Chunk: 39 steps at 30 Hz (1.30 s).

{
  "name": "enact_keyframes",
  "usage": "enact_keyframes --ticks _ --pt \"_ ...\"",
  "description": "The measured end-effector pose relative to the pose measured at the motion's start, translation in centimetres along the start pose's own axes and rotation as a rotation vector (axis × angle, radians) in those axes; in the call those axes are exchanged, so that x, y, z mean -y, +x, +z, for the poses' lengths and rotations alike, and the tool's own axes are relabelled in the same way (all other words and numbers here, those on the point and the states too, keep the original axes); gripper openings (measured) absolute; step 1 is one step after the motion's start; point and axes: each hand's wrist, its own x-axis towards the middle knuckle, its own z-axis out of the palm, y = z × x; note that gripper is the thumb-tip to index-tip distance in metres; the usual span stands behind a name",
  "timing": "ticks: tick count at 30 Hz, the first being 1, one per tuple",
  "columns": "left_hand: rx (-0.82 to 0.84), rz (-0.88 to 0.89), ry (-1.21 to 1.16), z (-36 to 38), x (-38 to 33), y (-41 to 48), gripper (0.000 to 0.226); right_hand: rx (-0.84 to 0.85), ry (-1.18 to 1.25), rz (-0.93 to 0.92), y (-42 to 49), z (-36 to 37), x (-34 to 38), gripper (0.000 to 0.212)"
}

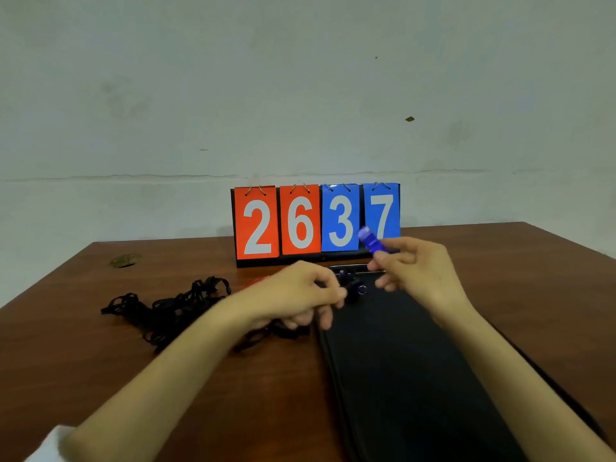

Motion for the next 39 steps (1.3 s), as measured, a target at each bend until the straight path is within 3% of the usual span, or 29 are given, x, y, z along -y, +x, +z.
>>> enact_keyframes --ticks 4,8,11,14,18,21,25,28,30,35,39 --pt "-0.077 0.081 0.342 -3.0 0.1 -0.9 0.01 0.184 -0.293 -0.033 -0.5 1.0 0.0 0.019" --pt "-0.132 0.205 0.287 -3.6 -0.1 -1.0 0.003 0.371 -0.395 -0.129 -1.2 1.5 0.2 0.013" --pt "-0.2 0.297 0.253 -3.4 0.0 -0.7 0.008 0.494 -0.293 -0.176 -1.6 1.6 0.5 0.012" --pt "-0.202 0.214 0.102 -3.1 0.4 -0.6 0.012 0.524 -0.163 -0.204 -1.9 1.6 1.0 0.011" --pt "-0.014 0.049 -0.217 -2.3 1.3 -0.2 0.024 0.453 -0.006 -0.208 -2.1 1.7 1.4 0.011" --pt "0.067 0.025 -0.334 -1.2 1.4 0.3 0.024 0.29 0.086 -0.2 -2.0 1.7 1.3 0.009" --pt "0.025 -0.008 -0.266 0.1 1.1 0.6 0.025 0.022 0.099 -0.117 -1.2 1.5 0.7 0.009" --pt "-0.001 0.032 -0.096 0.4 0.6 0.5 0.019 -0.179 -0.166 -0.122 -0.6 1.3 -0.4 0.013" --pt "-0.056 0.076 0.064 0.2 0.1 0.3 0.014 -0.214 -0.351 -0.161 -0.4 1.1 -0.9 0.018" --pt "-0.24 0.201 0.349 -1.5 -0.9 -0.4 0.011 0.095 -0.597 -0.233 -0.7 1.5 -0.7 0.019" --pt "-0.246 0.245 0.38 -2.4 -1.1 -1.0 0.004 0.378 -0.546 -0.274 -1.4 2.1 -0.2 0.012"
